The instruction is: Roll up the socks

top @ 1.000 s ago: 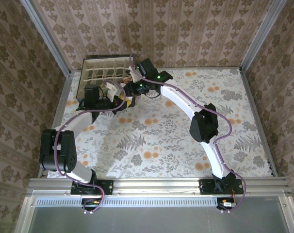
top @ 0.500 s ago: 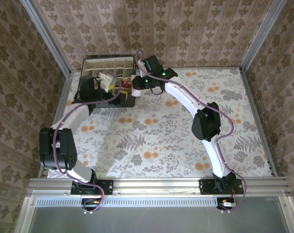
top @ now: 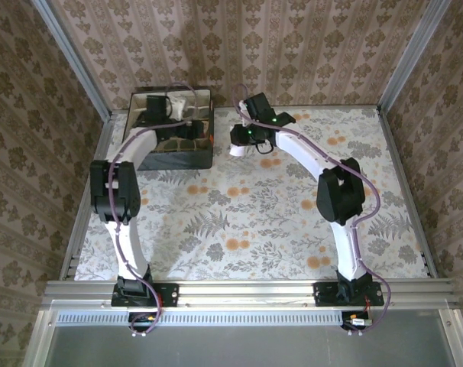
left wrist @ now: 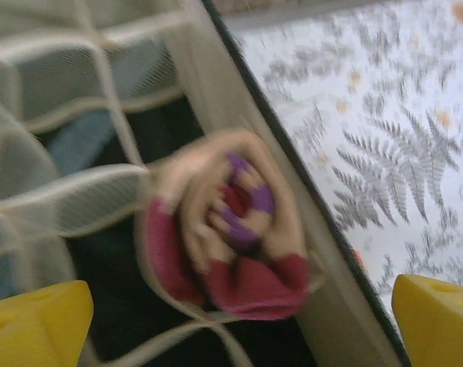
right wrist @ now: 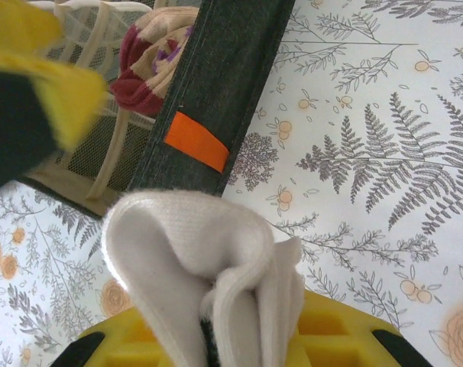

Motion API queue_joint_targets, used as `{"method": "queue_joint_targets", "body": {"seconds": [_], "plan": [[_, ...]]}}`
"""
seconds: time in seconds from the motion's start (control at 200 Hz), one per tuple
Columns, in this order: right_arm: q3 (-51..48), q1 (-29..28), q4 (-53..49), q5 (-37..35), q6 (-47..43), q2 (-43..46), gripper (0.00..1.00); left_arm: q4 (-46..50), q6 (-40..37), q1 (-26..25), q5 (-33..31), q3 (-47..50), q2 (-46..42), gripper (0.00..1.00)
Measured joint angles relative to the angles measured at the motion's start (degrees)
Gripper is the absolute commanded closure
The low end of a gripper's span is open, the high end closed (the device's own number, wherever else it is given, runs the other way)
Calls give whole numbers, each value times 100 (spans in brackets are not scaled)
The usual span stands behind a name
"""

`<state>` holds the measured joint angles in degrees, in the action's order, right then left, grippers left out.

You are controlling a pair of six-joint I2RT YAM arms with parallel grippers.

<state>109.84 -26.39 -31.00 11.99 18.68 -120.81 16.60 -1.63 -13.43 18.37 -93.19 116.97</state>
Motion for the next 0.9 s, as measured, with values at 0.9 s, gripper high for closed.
{"method": "queue_joint_targets", "body": {"seconds": [0.9], "plan": [[-2802,612,466,-671,-7,2968,100,44,588,-2844,-498,678,-573,0]]}}
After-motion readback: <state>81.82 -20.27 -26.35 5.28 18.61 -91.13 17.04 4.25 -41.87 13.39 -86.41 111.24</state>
